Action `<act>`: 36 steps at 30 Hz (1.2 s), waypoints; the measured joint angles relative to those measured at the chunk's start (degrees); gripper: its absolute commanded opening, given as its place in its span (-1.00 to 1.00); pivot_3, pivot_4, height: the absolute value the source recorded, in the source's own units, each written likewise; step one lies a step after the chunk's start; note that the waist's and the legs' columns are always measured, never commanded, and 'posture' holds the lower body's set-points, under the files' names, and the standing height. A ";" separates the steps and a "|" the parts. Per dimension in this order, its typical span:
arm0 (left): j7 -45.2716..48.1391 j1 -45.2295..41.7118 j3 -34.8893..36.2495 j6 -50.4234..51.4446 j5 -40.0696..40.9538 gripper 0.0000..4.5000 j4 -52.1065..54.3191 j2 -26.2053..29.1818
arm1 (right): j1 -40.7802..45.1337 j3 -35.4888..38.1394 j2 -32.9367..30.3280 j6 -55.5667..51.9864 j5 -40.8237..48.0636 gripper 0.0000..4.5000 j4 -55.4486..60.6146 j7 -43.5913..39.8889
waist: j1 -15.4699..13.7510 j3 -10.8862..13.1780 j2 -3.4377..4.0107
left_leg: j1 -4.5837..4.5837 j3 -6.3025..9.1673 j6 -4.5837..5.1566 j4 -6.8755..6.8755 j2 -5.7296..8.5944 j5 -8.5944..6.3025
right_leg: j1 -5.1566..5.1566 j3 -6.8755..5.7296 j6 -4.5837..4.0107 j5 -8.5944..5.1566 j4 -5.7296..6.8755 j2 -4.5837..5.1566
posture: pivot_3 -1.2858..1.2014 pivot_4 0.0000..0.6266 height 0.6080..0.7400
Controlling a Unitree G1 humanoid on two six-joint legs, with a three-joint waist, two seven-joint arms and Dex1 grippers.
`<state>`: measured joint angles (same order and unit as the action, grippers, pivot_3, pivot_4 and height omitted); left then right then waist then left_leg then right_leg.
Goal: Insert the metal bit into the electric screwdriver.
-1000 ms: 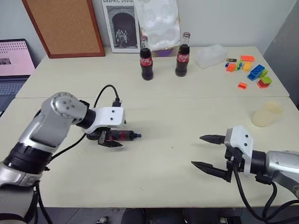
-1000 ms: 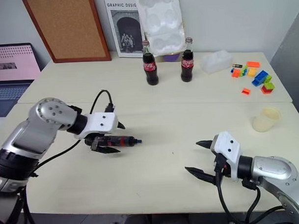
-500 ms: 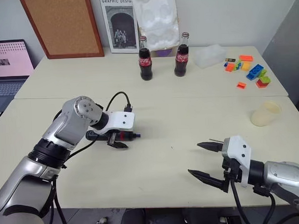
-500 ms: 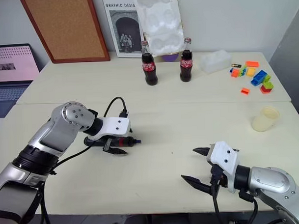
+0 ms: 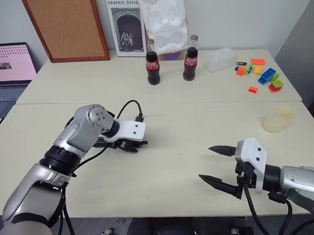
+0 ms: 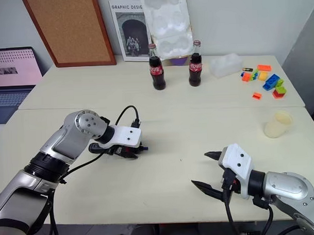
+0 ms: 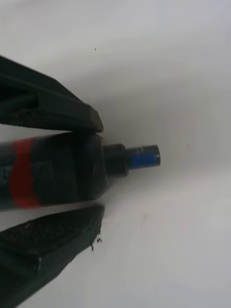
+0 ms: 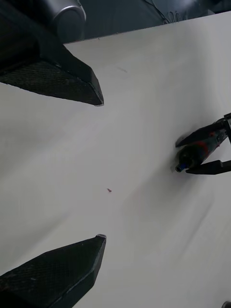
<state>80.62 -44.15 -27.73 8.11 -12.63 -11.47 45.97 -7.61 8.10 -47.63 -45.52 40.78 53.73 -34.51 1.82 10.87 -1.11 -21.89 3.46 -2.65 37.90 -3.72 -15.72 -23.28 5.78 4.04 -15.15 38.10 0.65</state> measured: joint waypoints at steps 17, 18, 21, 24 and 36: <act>-2.44 -1.26 10.27 11.91 13.65 -0.26 2.71 -12.35 | 3.54 11.01 -4.58 -1.52 13.43 1.00 0.07 0.55 | -0.91 0.00 -0.03 | -0.25 0.02 0.00 0.09 0.04 0.01 | 0.00 -0.10 -0.09 0.21 -0.15 0.09 | 0.03 -0.52 1.00; -3.54 -1.89 11.51 13.33 15.45 -0.26 3.05 -14.16 | 3.54 12.08 -5.37 -1.57 14.56 1.00 0.07 0.47 | -0.90 0.00 -0.03 | -0.25 0.02 0.00 0.07 0.03 0.01 | -0.01 -0.11 -0.09 0.21 -0.15 0.09 | 0.03 -0.52 1.00; -8.83 -2.75 16.50 16.11 21.04 -0.26 3.94 -21.31 | 3.86 15.37 -7.92 -1.99 17.52 1.00 -0.07 0.07 | -0.77 0.00 -0.03 | -0.23 0.06 0.01 0.06 0.04 0.00 | -0.01 -0.10 -0.09 0.20 -0.15 0.06 | 0.03 -0.52 1.00; -16.85 -2.75 20.02 15.89 24.98 -0.26 4.30 -29.11 | 5.96 16.57 -10.49 -2.37 18.86 1.00 -0.49 0.16 | -0.39 0.01 -0.06 | -0.21 0.08 0.01 0.06 0.05 0.00 | -0.01 -0.09 -0.09 0.21 -0.15 0.06 | 0.03 -0.52 1.00; -30.10 10.75 20.99 8.91 26.12 -0.27 9.84 -34.59 | 17.03 9.58 -11.05 -2.38 16.95 1.00 -5.15 3.71 | -0.10 -0.02 -0.01 | -0.10 0.06 0.01 0.04 0.05 0.00 | 0.02 0.01 -0.09 0.22 -0.15 0.03 | 0.03 -0.52 1.00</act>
<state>50.52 -33.40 -6.74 17.02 13.49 -1.63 11.37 9.43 17.68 -58.68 -47.90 57.73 48.58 -30.80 1.71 10.85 -1.11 -21.98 3.52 -2.64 37.95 -3.67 -15.71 -23.26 5.79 3.96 -14.94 37.95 0.68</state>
